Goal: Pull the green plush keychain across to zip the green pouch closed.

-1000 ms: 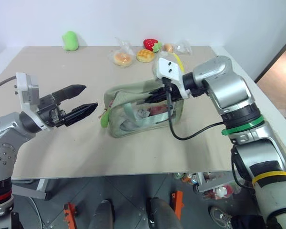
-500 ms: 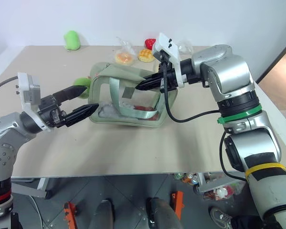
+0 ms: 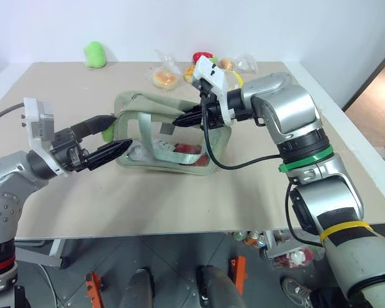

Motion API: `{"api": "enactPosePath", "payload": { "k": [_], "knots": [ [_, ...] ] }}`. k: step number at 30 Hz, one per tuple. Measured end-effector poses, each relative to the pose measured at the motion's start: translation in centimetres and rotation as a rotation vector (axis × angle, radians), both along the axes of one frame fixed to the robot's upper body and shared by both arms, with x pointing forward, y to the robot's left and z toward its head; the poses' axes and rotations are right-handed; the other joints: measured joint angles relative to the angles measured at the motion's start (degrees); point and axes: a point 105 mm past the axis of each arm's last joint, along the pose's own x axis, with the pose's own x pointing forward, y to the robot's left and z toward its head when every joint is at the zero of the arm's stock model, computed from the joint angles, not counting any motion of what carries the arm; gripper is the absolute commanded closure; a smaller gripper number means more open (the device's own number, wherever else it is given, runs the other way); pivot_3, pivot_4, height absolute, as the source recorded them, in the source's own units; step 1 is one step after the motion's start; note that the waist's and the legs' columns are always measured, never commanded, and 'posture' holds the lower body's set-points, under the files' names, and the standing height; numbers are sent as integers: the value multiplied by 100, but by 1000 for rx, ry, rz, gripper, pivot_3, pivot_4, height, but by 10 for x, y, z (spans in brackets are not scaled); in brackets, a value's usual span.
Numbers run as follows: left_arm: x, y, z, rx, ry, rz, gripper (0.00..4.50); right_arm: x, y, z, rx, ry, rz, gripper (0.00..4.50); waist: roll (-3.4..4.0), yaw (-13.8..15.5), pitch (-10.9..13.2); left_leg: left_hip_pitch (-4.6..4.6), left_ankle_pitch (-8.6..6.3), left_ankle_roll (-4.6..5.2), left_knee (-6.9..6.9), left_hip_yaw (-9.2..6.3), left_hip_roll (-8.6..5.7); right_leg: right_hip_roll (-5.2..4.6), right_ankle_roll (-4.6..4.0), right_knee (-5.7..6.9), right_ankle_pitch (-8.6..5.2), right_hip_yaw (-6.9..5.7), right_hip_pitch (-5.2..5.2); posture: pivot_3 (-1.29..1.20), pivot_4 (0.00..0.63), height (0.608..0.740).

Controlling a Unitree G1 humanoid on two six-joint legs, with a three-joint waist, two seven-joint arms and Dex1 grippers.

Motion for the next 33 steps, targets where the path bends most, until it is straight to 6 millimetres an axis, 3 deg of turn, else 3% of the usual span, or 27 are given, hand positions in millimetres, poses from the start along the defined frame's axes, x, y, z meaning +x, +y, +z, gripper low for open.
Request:
{"api": "enactPosePath", "payload": {
  "k": [6, 9, 14, 17, 20, 24, 27, 33],
  "knots": [
    [1, 22, 6, 36, -8, 72, 0, 0, 7, 2, 62, 50, 3, 1079, 0, 0, 0, -3, -1, 0, -6, 0, 7, 8, 0, 0, 0, 0, -6, 0, 150, 740],
    [3, 32, 7, 41, -8, 105, 0, -4, 3, 7, 112, 108, 36, 1079, 1, 0, 0, -7, -1, 0, -8, 0, 8, 8, 0, 0, 0, 0, -9, 0, 150, 740],
    [5, 37, 5, 38, 6, 115, 0, -23, -21, 51, 259, 108, 172, 1079, 0, 16, 0, -12, -1, -1, -7, 1, 8, 8, 0, -2, -1, 1, -11, 0, 150, 740],
    [5, 38, 4, 37, 8, 117, 0, -30, -40, 63, 274, 69, 198, 1079, 0, 13, 0, -9, -2, -1, -8, 1, 9, 9, -1, -1, -1, 1, -12, 0, 150, 740],
    [8, 45, 0, 32, 28, 141, 0, -33, -63, 53, 232, 13, 177, 1079, -1, 13, 0, -7, -2, -1, -8, 2, 11, 10, -3, -1, -2, 1, -11, 0, 150, 740],
    [11, 60, -7, 5, 61, 190, 0, -24, -92, 12, 150, -6, 56, 1079, -1, 10, 0, -8, -2, -1, -7, 14, 10, 10, -3, -1, -2, 12, -19, 0, 150, 740],
    [12, 66, -12, -16, 84, 208, 0, -18, -98, -6, 104, -24, -14, 1079, -1, -22, 0, -3, -2, -1, -7, 29, 14, 14, -3, 3, 1, 26, -27, 0, 150, 740],
    [14, 69, -17, -38, 104, 220, 0, -9, -95, -9, 126, -38, -87, 1079, -2, -16, -1, -4, -2, -1, -3, 35, 13, 19, 0, 3, 3, 43, -27, 0, 150, 740]
  ]
}}
